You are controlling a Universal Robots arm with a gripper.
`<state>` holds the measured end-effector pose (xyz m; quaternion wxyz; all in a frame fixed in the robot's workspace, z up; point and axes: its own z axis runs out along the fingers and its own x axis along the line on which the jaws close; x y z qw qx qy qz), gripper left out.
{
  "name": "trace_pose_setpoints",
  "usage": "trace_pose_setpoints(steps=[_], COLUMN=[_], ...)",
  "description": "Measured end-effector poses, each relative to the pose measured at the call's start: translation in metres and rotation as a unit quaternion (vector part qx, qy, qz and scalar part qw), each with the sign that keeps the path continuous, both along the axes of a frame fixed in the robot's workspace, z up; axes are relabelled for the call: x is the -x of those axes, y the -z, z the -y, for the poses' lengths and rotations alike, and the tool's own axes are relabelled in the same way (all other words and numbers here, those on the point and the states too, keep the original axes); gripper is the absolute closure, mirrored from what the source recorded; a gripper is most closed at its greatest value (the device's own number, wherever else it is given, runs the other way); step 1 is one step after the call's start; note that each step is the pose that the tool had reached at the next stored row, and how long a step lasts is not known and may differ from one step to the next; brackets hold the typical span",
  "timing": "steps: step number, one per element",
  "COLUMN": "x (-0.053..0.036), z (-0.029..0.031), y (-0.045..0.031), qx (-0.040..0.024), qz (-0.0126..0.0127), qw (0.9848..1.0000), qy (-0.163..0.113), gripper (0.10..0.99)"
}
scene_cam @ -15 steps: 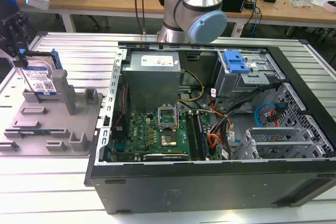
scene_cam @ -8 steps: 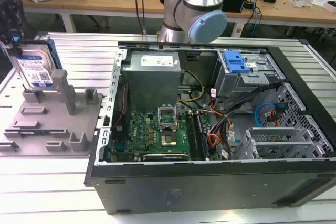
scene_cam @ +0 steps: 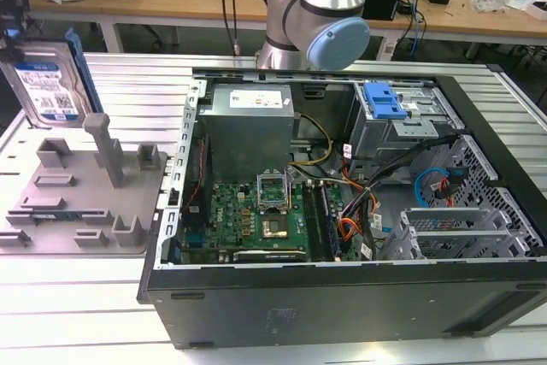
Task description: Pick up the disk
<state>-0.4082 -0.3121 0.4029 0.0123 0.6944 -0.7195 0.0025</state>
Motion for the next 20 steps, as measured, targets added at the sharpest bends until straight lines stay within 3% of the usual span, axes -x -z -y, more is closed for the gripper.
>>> trace_pose_setpoints(steps=[3, 5, 6, 12, 14, 20], x=[-0.0019, -0.0026, -0.0033, -0.0063, -0.0068, -0.0068], z=[0.0006, 0.0008, 0.0010, 0.0016, 0.0017, 0.0017], y=[-0.0258, -0.0371, -0.0477, -0.0842, -0.0926, -0.0927], qx=[0.0000, 0.0000, 0.0000, 0.0000, 0.0000, 0.0000], qz=[-0.0001, 0.0000, -0.0001, -0.0001, -0.0001, 0.0000], qw=[1.0000, 1.0000, 1.0000, 1.0000, 1.0000, 1.0000], qy=[0.000, 0.000, 0.000, 0.000, -0.001, -0.001], gripper=[0.718, 0.718, 0.718, 0.718, 0.718, 0.718])
